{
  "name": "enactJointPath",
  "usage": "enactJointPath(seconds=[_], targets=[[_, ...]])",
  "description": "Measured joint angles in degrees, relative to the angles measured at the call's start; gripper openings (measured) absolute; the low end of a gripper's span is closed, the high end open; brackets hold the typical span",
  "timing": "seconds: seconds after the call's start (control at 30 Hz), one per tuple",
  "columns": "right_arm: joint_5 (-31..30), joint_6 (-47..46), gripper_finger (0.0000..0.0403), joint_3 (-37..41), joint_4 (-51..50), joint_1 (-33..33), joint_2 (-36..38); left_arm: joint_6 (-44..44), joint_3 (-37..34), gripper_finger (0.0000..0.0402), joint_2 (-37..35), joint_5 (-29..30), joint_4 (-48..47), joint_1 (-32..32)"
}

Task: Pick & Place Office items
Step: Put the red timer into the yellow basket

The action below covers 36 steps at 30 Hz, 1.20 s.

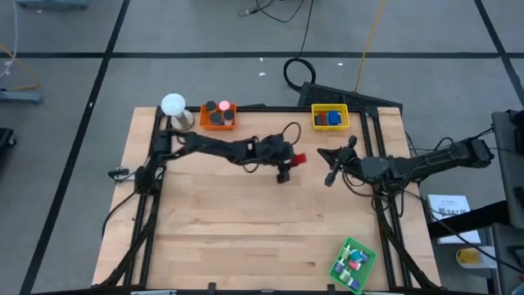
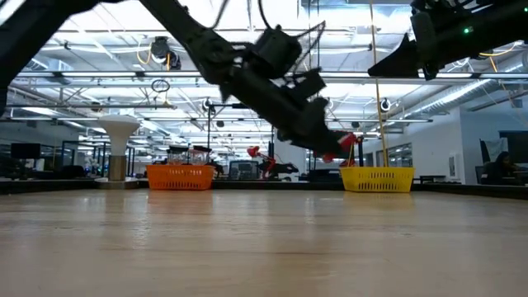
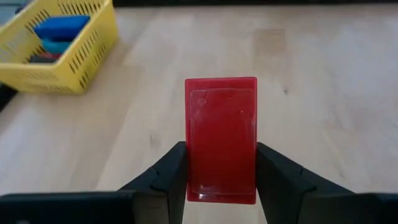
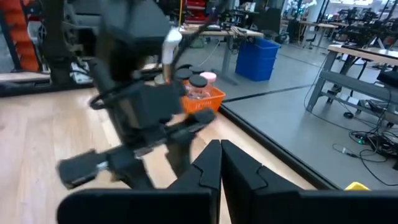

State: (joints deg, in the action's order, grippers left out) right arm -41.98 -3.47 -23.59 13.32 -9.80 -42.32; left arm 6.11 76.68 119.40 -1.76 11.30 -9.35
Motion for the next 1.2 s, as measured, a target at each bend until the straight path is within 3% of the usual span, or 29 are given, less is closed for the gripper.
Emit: enactJointPath(seconds=[0.27,0.4,0.63,0.73,0.83,0.97,1.1,1.2], targets=[[0.03,0.29,0.0,0.09,0.19,-0.06,-0.44,-0.65,15.5,0.0149,10.96,-1.13,-9.43,-2.19],[0.07,0.74,0.0,0.04,0.15,-0.06,-0.55,-0.64,18.54,0.0154,13.25,-0.96,-11.48,-3.01],[0.18,1.14,0.0,0.02,0.08,-0.06,-0.74,-0.22,18.56,0.0258,13.0,1.37,-14.44,-2.97],[0.22,1.05,0.0,0.02,-0.26,-0.07,-0.74,1.8,18.51,0.0274,11.11,4.7,-19.28,-2.89],[0.24,0.9,0.0,0.02,-1.08,-0.06,-0.77,4.62,18.56,0.0247,7.93,7.71,-25.37,-2.5],[0.26,-1.83,0.0,0.02,-4.16,-0.06,-0.79,6.95,14.97,0.0162,3.02,5.42,-29.52,-1.85],[0.22,-5.34,0.0,0.01,-6.01,0.34,-1.51,7.33,3.25,0.0064,-4.6,-1.88,-21.89,-1.79],[1.85,-7.37,0.0,0.0,-5.75,1.82,-2.92,6.28,-9.32,0.0011,-11.84,-4.5,-10.68,-1.77]])
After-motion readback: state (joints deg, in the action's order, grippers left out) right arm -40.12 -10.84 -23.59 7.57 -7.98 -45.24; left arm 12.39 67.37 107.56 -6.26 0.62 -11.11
